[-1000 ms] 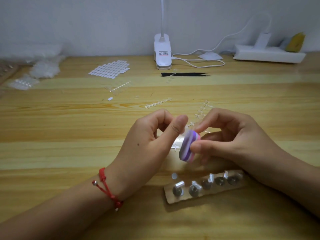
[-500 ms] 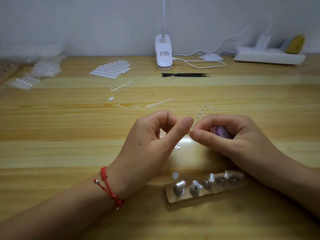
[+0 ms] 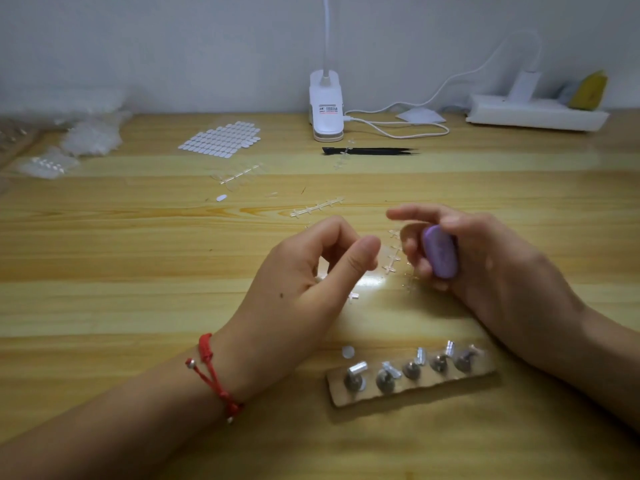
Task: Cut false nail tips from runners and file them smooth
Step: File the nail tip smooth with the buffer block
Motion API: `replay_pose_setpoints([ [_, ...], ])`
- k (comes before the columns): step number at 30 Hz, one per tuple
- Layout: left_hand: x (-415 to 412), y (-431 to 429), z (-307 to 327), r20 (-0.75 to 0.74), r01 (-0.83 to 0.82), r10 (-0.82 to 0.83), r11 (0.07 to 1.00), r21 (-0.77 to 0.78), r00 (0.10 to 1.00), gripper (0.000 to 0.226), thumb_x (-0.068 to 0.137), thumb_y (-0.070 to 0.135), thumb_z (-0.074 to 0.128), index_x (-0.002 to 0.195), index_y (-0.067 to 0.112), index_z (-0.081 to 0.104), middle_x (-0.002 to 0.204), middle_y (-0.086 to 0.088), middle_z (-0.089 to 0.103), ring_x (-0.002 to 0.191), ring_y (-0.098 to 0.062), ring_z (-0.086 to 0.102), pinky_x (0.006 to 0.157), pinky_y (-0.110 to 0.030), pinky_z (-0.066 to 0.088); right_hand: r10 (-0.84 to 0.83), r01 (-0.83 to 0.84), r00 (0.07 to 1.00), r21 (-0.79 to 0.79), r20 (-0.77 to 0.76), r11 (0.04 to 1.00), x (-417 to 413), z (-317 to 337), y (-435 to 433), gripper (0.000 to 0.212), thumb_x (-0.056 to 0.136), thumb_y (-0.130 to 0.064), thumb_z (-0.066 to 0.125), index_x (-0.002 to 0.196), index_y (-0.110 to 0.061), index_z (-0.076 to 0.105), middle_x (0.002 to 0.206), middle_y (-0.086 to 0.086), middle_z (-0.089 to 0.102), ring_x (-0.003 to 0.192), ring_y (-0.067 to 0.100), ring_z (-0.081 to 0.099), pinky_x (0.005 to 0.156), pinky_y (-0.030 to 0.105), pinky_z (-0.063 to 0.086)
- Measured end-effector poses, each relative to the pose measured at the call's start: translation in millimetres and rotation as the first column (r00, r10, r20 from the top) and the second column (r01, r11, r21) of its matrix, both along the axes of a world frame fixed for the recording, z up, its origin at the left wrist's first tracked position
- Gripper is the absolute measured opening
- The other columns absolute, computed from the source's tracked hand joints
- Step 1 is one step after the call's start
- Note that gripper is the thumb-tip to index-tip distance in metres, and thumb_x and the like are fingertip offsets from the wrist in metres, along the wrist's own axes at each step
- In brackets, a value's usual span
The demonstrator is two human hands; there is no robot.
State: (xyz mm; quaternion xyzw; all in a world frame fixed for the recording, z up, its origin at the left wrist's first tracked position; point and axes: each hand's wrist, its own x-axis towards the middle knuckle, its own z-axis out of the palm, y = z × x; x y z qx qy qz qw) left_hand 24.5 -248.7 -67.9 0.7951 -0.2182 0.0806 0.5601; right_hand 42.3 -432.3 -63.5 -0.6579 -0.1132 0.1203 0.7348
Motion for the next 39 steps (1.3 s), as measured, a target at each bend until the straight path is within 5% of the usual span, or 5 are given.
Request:
replay_pose_setpoints([
  [10, -1, 2, 0, -0.088, 0.021, -0.027, 0.998, -0.063, 0.996, 0.021, 0.089, 0.036, 0.051, 0.073, 0.024, 0.059, 0.054, 0.019, 0.048, 0.048, -0.010, 0.032, 0.046, -0.020, 0.027, 0.138, -0.109, 0.985, 0.251, -0.101, 0.962, -2, -5, -5, 0.048, 0.073, -0.009, 0.070, 0.119, -0.025, 0.070, 0.106, 0.008, 0.072, 0.101, 0.021, 0.069, 0.083, 0.025, 0.055],
  [17, -1, 2, 2, -0.091, 0.031, -0.037, 0.998, -0.060, 0.995, 0.023, 0.089, 0.035, 0.049, 0.077, 0.022, 0.064, 0.062, 0.013, 0.051, 0.054, -0.034, 0.035, 0.049, -0.028, 0.029, 0.002, -0.001, 0.999, 0.015, -0.032, 1.000, -14, 1, 2, 0.039, 0.058, -0.033, 0.080, 0.097, -0.030, 0.078, 0.091, 0.007, 0.076, 0.071, 0.012, 0.072, 0.045, 0.017, 0.048],
  [24, 0, 2, 1, -0.085, 0.009, -0.014, 0.998, -0.067, 0.996, 0.021, 0.088, 0.035, 0.051, 0.075, 0.024, 0.064, 0.058, 0.019, 0.052, 0.051, -0.012, 0.034, 0.048, -0.022, 0.029, 0.019, -0.005, 0.996, 0.149, -0.091, 0.989, -7, -2, -2, 0.037, 0.069, -0.009, 0.076, 0.106, -0.017, 0.076, 0.103, 0.011, 0.074, 0.092, 0.019, 0.072, 0.070, 0.022, 0.057],
  [32, 1, 3, 2, -0.041, -0.032, 0.029, 0.997, -0.072, 0.999, 0.022, 0.090, 0.028, 0.050, 0.078, 0.013, 0.060, 0.051, 0.022, 0.048, 0.045, -0.003, 0.030, 0.046, -0.014, 0.026, 0.072, -0.072, 0.997, 0.022, -0.019, 0.997, -9, -3, -2, 0.046, 0.062, -0.034, 0.083, 0.107, -0.029, 0.075, 0.098, 0.001, 0.074, 0.079, 0.012, 0.071, 0.068, 0.021, 0.056],
  [39, -2, 3, 1, -0.080, 0.038, -0.038, 0.999, -0.006, 0.996, 0.019, 0.087, 0.030, 0.052, 0.070, 0.022, 0.058, 0.054, 0.017, 0.045, 0.050, -0.007, 0.032, 0.048, -0.016, 0.028, 0.060, -0.056, 0.997, 0.065, -0.056, 0.996, -10, -1, -1, 0.037, 0.062, -0.025, 0.077, 0.099, -0.027, 0.078, 0.092, 0.003, 0.076, 0.079, 0.012, 0.072, 0.064, 0.019, 0.055],
])
